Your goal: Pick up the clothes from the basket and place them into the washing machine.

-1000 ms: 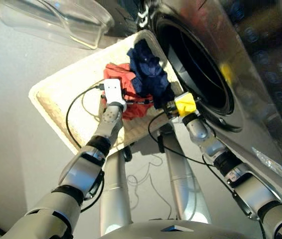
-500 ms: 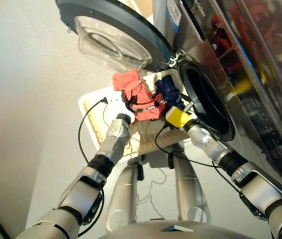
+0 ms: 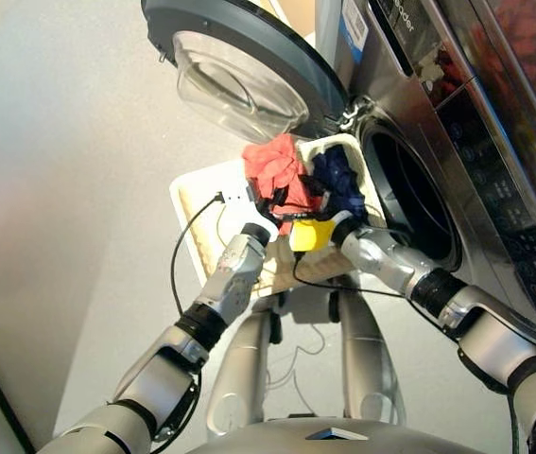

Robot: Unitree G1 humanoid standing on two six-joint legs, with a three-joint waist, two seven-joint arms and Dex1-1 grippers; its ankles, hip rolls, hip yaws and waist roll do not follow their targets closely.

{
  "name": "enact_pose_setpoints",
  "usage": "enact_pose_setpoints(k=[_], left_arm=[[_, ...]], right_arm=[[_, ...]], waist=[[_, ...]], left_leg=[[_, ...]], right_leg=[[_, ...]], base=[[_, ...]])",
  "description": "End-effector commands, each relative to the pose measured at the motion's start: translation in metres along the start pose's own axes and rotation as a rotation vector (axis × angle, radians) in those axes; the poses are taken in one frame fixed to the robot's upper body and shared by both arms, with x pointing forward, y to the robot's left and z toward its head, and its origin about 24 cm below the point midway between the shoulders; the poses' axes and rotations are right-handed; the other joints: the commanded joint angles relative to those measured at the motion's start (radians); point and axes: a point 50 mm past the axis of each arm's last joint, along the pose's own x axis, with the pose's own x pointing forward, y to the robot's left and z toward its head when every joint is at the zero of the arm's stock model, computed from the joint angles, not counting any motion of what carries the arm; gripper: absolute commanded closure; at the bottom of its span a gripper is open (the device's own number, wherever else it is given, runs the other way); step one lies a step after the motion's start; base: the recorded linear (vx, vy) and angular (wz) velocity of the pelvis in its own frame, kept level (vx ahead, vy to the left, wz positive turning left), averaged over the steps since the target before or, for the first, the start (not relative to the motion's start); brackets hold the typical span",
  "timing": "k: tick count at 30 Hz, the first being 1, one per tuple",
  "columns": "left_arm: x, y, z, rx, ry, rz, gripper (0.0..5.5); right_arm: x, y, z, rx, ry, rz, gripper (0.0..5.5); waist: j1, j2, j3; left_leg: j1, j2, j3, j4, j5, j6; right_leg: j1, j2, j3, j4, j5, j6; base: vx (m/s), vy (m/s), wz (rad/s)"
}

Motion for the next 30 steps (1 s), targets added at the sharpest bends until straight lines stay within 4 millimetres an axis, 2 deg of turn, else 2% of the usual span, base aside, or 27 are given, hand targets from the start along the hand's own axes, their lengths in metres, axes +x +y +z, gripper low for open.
enact_pose_setpoints(k=[1,2,3,6,13,14,15,21,22,25,26,27,30], left_arm=[[-0.002,-0.041,0.008,-0.103,-0.064,-0.202,5.50],[-0.004,-0.043,0.008,-0.118,-0.057,-0.213,5.50],[-0.005,-0.045,0.009,-0.118,-0.058,-0.226,5.50],[-0.010,-0.050,0.009,-0.136,-0.044,-0.269,5.50],[-0.014,-0.049,0.007,-0.132,-0.030,-0.274,5.50],[-0.014,-0.049,0.007,-0.142,-0.030,-0.274,3.49],[-0.014,-0.049,0.007,-0.142,-0.030,-0.274,0.00],[-0.019,-0.040,0.010,-0.179,-0.043,-0.244,0.00],[-0.020,-0.037,0.011,-0.182,-0.050,-0.231,0.00],[-0.024,-0.020,0.020,-0.187,-0.117,-0.155,0.00],[-0.028,-0.007,0.025,-0.188,-0.162,-0.080,0.00],[-0.028,-0.007,0.025,-0.189,-0.162,-0.080,0.00],[-0.036,0.016,0.039,-0.128,-0.258,0.060,0.00]], right_arm=[[0.027,-0.024,0.025,0.021,-0.067,-0.123,0.41],[0.029,-0.026,0.025,0.037,-0.062,-0.137,5.31],[0.029,-0.028,0.025,0.038,-0.056,-0.152,5.50],[0.029,-0.034,0.022,0.068,-0.041,-0.197,5.50],[0.025,-0.036,0.014,0.230,0.019,-0.277,5.50],[0.022,-0.034,0.009,0.282,0.050,-0.298,5.50],[0.022,-0.034,0.009,0.282,0.050,-0.298,5.50],[0.006,-0.023,-0.009,0.510,0.166,-0.409,5.50],[0.003,-0.019,-0.011,0.527,0.183,-0.409,5.50],[-0.006,-0.010,-0.019,0.591,0.240,-0.434,5.50],[-0.012,-0.006,-0.025,0.624,0.277,-0.456,5.50],[-0.012,-0.006,-0.025,0.624,0.277,-0.456,5.50],[-0.024,0.002,-0.038,0.718,0.364,-0.517,5.50]], waist=[[0.010,0.049,-0.061],[0.012,0.051,-0.064],[0.015,0.053,-0.066],[0.021,0.059,-0.073],[0.025,0.060,-0.078],[0.025,0.060,-0.079],[0.025,0.060,-0.079],[0.021,0.063,-0.083],[0.026,0.068,-0.084],[0.026,0.069,-0.085],[0.025,0.070,-0.085],[0.025,0.070,-0.085],[0.025,0.067,-0.087]], left_leg=[[-0.075,-0.017,0.013,0.072,0.003,-0.008],[-0.076,-0.017,0.013,0.072,0.004,-0.007],[-0.077,-0.017,0.013,0.072,0.004,-0.007],[-0.082,-0.017,0.011,0.075,0.003,-0.005],[-0.081,-0.016,0.009,0.071,0.004,-0.004],[-0.081,-0.016,0.009,0.073,0.003,-0.003],[-0.081,-0.016,0.009,0.073,0.003,-0.003],[-0.085,-0.011,0.012,0.082,-0.002,-0.001],[-0.071,-0.007,0.005,0.086,-0.032,-0.006],[-0.070,-0.005,0.007,0.084,-0.032,-0.006],[-0.073,-0.005,0.007,0.087,-0.033,-0.007],[-0.073,-0.005,0.007,0.087,-0.033,-0.007],[-0.077,-0.004,0.007,0.089,-0.034,-0.007]], right_leg=[[0.059,0.004,-0.005,-0.076,0.013,0.092],[0.058,0.004,-0.005,-0.076,0.012,0.092],[0.057,0.005,-0.005,-0.077,0.011,0.092],[0.052,0.005,-0.002,-0.075,0.010,0.091],[0.053,0.005,-0.001,-0.075,0.008,0.091],[0.052,0.006,0.000,-0.073,0.007,0.090],[0.052,0.006,0.000,-0.073,0.007,0.090],[0.047,0.006,0.003,-0.068,0.005,0.090],[0.058,0.012,0.007,-0.058,-0.022,0.096],[0.053,0.013,0.010,-0.055,-0.023,0.096],[0.052,0.013,0.010,-0.056,-0.023,0.094],[0.052,0.013,0.010,-0.056,-0.023,0.094],[0.047,0.013,0.009,-0.055,-0.023,0.093]], base=[[0.000,0.000,0.000],[0.000,0.000,0.000],[0.000,0.000,0.000],[0.000,0.000,0.000],[0.000,0.000,0.000],[0.000,0.000,0.000],[0.000,0.000,0.000],[0.017,0.002,0.000],[0.103,0.006,0.006],[0.034,0.001,-0.003],[0.000,0.000,0.000],[0.000,0.000,0.000],[0.000,0.000,0.000]])
